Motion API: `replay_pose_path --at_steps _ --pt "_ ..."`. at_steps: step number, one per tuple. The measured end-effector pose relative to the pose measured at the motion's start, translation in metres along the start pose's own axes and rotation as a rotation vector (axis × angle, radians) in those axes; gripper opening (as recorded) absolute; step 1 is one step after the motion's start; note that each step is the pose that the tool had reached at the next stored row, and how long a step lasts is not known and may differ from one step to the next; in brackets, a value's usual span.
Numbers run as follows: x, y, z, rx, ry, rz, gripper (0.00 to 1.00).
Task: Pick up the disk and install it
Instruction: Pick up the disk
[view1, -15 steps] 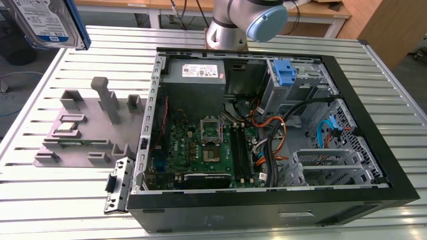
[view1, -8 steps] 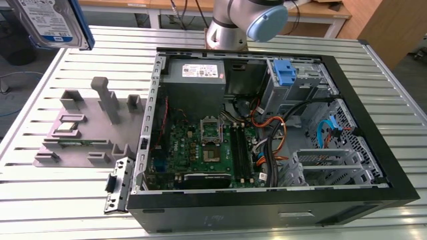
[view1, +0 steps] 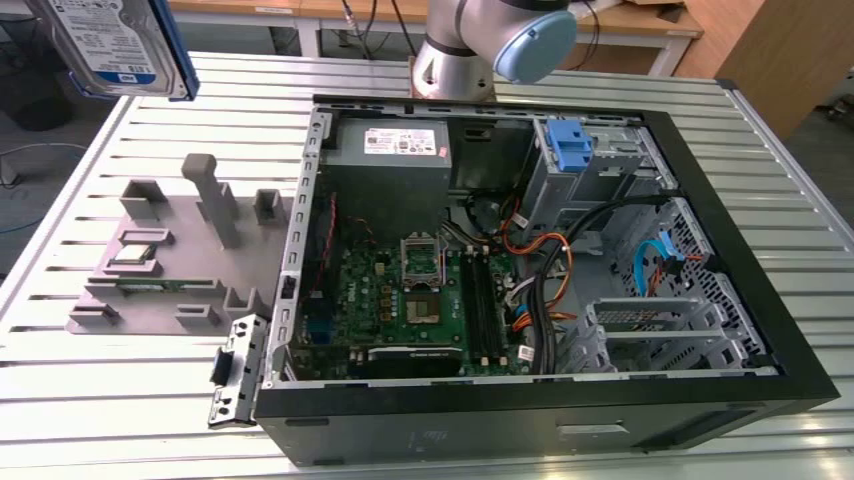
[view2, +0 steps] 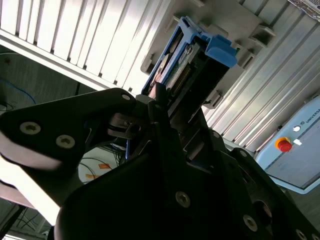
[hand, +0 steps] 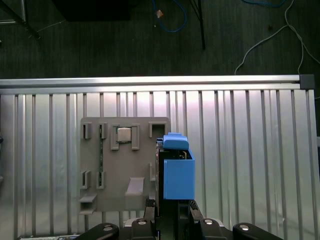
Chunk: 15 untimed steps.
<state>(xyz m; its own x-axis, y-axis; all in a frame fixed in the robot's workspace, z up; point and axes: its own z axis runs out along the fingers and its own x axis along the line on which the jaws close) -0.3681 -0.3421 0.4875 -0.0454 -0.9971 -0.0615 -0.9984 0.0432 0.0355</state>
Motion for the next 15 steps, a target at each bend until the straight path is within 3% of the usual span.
replay_pose_path --at_steps 15 --pt "-0.0001 -0.0004 -0.0012 0.0001 -0.0001 0.000 0.35"
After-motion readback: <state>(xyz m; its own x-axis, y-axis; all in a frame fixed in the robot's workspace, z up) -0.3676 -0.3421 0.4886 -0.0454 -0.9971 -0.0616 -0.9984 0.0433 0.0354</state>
